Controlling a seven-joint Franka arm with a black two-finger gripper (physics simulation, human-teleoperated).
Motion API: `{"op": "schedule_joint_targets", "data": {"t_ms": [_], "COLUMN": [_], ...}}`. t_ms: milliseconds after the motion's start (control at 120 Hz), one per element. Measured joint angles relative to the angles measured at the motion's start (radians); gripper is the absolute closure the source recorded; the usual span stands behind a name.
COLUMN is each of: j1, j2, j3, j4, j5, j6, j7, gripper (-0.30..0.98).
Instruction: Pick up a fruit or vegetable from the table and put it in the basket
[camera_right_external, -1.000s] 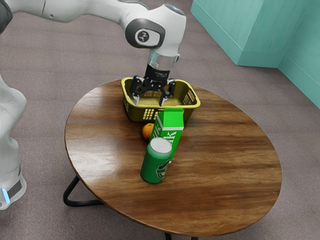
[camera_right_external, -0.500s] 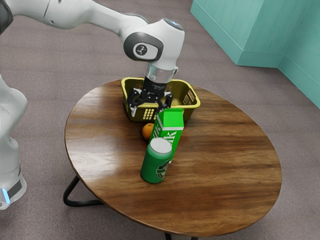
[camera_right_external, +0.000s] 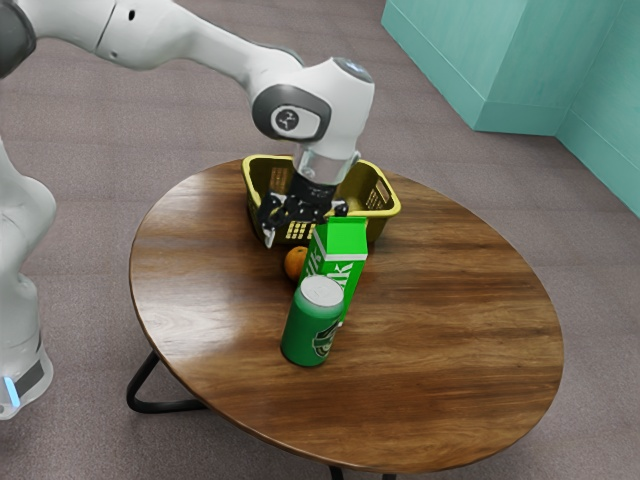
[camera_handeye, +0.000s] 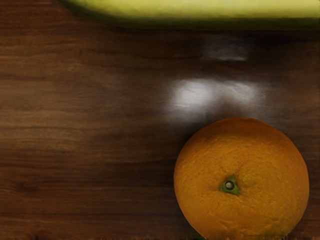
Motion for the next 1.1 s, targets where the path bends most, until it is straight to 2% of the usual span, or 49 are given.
{"op": "schedule_joint_targets", "data": {"t_ms": [1100], "j1": [0.001], "j2": [0.05], "j3": [0.014], "j4": [-0.022], "j5": [-0.001], "j6": [0.106], "j7": [0.002], "gripper": [0.0]}}
